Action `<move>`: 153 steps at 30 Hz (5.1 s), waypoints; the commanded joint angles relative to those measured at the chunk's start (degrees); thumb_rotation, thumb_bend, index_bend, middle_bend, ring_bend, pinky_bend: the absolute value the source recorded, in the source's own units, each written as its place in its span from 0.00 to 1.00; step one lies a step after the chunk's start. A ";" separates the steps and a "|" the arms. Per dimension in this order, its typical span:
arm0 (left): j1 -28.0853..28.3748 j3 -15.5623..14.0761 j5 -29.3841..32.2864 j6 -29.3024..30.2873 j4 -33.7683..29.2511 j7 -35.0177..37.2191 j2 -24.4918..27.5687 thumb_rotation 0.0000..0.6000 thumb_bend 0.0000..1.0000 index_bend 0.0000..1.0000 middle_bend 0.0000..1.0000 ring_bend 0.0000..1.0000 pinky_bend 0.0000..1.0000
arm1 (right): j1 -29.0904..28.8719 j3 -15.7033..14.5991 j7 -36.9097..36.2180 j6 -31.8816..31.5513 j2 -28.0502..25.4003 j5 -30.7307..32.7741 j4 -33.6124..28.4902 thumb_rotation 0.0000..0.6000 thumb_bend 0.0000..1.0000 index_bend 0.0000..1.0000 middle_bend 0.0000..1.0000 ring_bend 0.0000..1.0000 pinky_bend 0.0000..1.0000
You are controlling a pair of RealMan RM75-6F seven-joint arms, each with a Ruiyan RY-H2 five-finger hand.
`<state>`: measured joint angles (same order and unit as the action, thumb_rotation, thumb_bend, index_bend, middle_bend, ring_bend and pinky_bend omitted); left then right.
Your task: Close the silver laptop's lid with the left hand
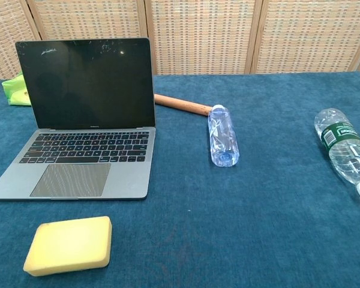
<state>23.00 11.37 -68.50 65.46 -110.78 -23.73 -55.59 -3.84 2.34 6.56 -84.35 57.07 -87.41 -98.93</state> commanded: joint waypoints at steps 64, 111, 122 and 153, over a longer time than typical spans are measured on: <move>37.49 0.48 46.21 -19.08 24.64 -11.67 -12.47 1.00 0.73 0.00 0.00 0.00 0.00 | -2.57 -0.15 -3.86 5.71 1.31 2.36 2.62 1.00 0.00 0.00 0.00 0.00 0.00; 38.17 -2.38 44.49 -16.84 27.77 -9.14 -15.20 1.00 0.81 0.03 0.00 0.00 0.00 | -2.88 -0.25 -3.43 5.78 1.56 2.75 2.68 1.00 0.00 0.00 0.00 0.00 0.00; 38.95 -2.95 47.05 -17.41 27.32 -10.77 -15.18 1.00 0.82 0.12 0.07 0.05 0.01 | -2.85 -0.29 -3.76 5.65 1.52 2.63 2.78 1.00 0.00 0.00 0.00 0.00 0.00; 37.80 -1.88 44.38 -16.57 20.32 -7.86 -9.85 1.00 0.86 0.25 0.25 0.19 0.12 | -2.79 -0.38 -3.44 5.67 1.25 2.85 2.34 1.00 0.00 0.00 0.00 0.00 0.00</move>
<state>61.03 9.39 -23.77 48.99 -90.02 -31.96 -65.82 -6.63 1.96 3.12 -78.68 58.32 -84.56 -96.61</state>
